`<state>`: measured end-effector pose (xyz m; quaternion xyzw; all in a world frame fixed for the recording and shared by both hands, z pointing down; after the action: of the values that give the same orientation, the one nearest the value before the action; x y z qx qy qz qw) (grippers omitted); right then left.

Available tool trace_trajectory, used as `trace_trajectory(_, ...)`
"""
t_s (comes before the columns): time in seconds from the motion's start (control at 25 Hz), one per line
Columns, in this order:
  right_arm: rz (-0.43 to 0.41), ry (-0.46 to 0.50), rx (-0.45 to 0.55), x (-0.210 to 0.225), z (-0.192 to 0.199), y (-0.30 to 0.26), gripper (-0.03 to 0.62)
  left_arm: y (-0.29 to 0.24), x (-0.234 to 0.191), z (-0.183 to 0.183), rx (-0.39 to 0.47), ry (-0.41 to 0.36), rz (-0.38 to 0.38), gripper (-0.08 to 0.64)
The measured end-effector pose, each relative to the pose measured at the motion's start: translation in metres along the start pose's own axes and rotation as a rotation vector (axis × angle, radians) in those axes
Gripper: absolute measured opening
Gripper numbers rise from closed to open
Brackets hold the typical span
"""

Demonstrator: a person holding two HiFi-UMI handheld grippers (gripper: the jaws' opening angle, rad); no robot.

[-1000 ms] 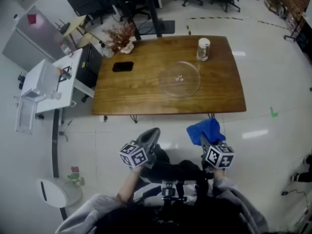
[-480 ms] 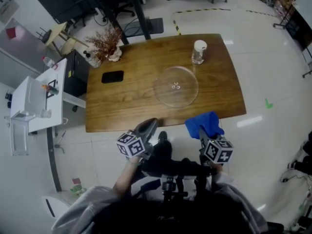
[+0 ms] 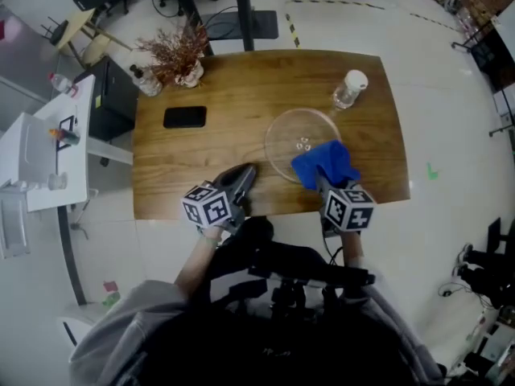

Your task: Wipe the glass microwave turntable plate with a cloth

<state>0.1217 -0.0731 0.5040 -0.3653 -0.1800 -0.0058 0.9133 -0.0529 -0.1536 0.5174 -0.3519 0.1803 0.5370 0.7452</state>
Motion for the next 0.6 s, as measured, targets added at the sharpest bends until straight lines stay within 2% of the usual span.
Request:
trace_trajectory(0.28,0.023,0.184,-0.073,-0.014,-0.069,-0.102,0.084,0.001,-0.025,-0.009,-0.044,-0.001,0.019,0.011)
trace_trajectory(0.48,0.073,0.211,-0.149,-0.013,-0.079,-0.148,0.084,-0.001,-0.036,-0.012,-0.071,-0.025,0.026,0.011)
trace_trajectory(0.6,0.069,0.166,-0.156,-0.015,-0.068,-0.146,0.084,-0.002,-0.042,-0.017,-0.065,-0.013,0.031,0.011)
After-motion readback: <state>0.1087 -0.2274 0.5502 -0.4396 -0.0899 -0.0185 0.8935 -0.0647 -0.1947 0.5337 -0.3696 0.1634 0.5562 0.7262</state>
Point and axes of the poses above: the fingertips, and each gripper's own axes: y backward along the fingers, x to its right, z out of its underside, the point moved 1 cm from there along y, backward along the fingers, and after that the axes turned 8 degrees about -x, right-handed, at the moved point
